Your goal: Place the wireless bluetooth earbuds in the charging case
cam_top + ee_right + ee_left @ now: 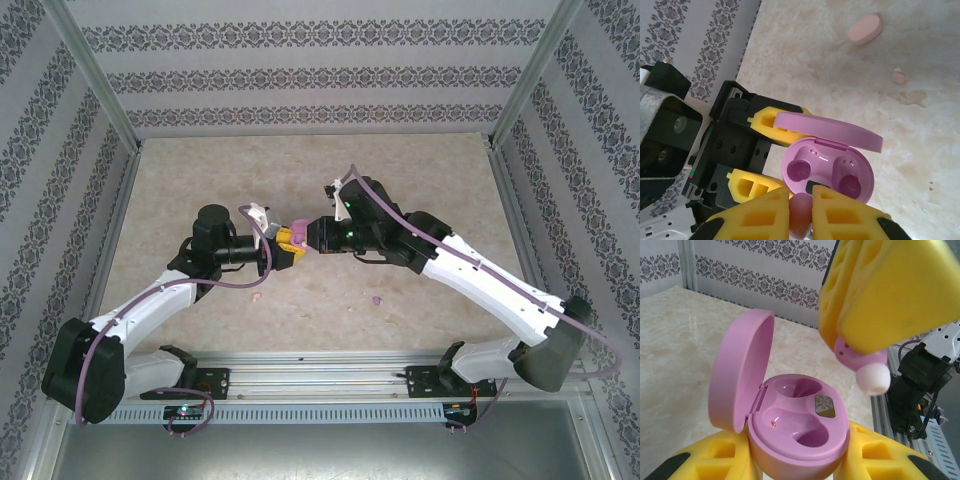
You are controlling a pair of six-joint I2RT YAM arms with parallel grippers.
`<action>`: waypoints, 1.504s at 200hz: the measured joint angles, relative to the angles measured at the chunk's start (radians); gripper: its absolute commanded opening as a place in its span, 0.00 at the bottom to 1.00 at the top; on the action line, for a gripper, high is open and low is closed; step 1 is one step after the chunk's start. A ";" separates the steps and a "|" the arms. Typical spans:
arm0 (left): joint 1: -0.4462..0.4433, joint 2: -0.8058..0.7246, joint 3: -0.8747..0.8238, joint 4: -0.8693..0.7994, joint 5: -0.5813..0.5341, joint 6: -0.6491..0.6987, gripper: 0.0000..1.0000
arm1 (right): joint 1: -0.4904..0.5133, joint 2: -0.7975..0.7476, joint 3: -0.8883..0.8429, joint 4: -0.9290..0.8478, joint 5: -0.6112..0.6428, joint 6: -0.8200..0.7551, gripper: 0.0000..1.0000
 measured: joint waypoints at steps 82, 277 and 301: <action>0.000 0.000 0.001 -0.003 0.000 0.000 0.24 | 0.000 0.065 0.034 -0.001 -0.002 -0.026 0.14; 0.000 0.000 0.017 -0.062 -0.006 0.023 0.24 | 0.024 0.149 0.122 -0.075 0.055 -0.069 0.28; 0.000 0.000 0.017 -0.064 -0.010 0.024 0.24 | 0.026 0.156 0.122 -0.082 0.051 -0.063 0.33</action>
